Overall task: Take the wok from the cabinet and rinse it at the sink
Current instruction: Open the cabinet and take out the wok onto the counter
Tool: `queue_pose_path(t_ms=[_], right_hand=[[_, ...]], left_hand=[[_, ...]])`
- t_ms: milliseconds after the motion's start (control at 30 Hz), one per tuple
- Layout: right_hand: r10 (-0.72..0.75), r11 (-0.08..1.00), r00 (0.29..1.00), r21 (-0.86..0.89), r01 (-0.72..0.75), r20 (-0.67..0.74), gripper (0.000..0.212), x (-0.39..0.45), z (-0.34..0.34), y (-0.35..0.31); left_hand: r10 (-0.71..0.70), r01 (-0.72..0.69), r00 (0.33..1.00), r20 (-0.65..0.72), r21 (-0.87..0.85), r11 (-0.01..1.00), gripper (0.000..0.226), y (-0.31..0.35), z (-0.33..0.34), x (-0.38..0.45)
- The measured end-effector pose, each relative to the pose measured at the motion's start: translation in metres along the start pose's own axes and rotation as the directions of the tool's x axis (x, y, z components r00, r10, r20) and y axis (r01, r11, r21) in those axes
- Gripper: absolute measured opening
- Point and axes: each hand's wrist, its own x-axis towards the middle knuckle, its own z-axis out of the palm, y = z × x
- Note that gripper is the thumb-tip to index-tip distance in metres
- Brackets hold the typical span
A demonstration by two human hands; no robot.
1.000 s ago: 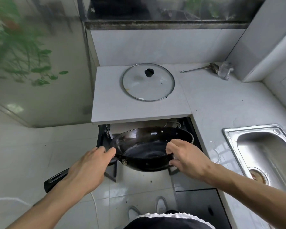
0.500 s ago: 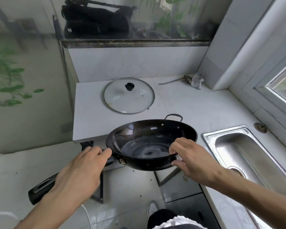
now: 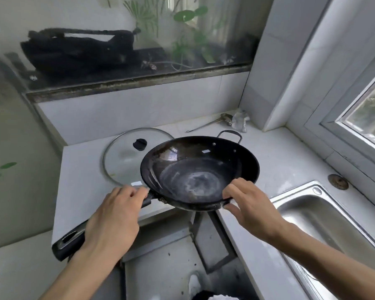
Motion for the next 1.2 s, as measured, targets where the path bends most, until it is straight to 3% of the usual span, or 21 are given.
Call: queue_pose_path(t_ms=[533, 867, 1200], right_hand=[[0.194, 0.981, 0.977, 0.043, -0.191, -0.088, 0.028, 0.056, 0.036, 0.161], [0.207, 0.978, 0.974, 0.043, -0.204, -0.088, 0.029, 0.062, 0.066, 0.204], [0.196, 0.980, 0.976, 0.042, -0.193, -0.100, 0.024, 0.055, 0.089, 0.223]], left_hand=[[0.134, -0.136, 0.990, 0.037, 0.044, 0.990, 0.030, 0.070, 0.066, 0.194], [0.148, -0.154, 0.985, 0.090, 0.058, 0.986, 0.032, 0.082, 0.097, 0.228], [0.172, -0.174, 0.984, 0.047, 0.051, 0.983, 0.038, 0.083, 0.124, 0.235]])
